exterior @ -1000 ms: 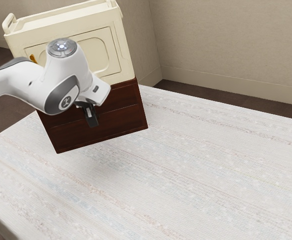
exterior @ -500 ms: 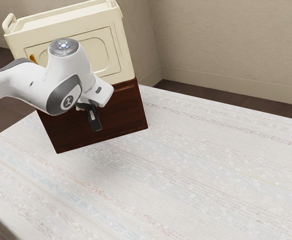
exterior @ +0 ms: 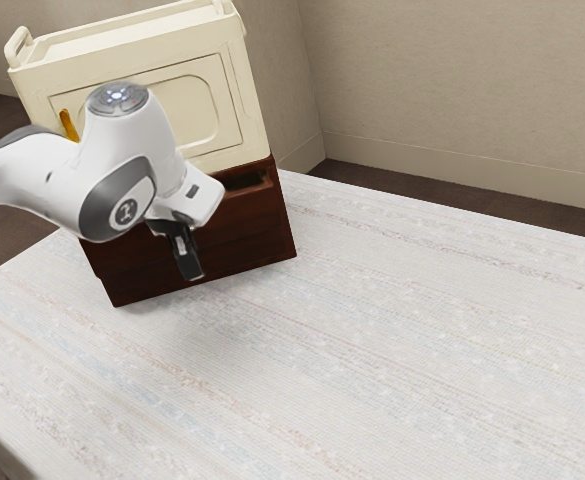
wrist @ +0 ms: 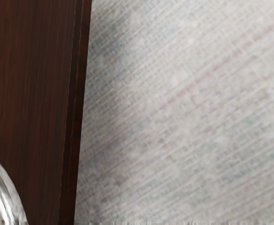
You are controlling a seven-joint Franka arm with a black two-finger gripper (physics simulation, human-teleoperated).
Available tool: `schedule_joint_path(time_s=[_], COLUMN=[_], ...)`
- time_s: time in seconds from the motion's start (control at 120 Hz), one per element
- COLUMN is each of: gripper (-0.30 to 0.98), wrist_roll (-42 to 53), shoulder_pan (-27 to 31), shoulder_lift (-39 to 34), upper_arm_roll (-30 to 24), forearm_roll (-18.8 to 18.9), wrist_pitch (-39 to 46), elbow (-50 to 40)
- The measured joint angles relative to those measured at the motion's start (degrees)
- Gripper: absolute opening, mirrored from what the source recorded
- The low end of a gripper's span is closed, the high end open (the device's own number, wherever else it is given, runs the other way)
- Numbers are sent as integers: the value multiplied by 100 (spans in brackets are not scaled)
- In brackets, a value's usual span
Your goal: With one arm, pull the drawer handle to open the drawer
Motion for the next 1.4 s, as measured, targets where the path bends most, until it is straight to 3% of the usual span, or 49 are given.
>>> schedule_joint_path(time_s=[0.375, 1.4], gripper=[63, 61], wrist_roll=[-22, -8], shoulder_pan=[-66, -2], shoulder_lift=[-494, -1211], upper_arm_roll=[-136, -475], forearm_roll=[-76, -200], wrist_pitch=[-61, -487], elbow=[-559, -1056])
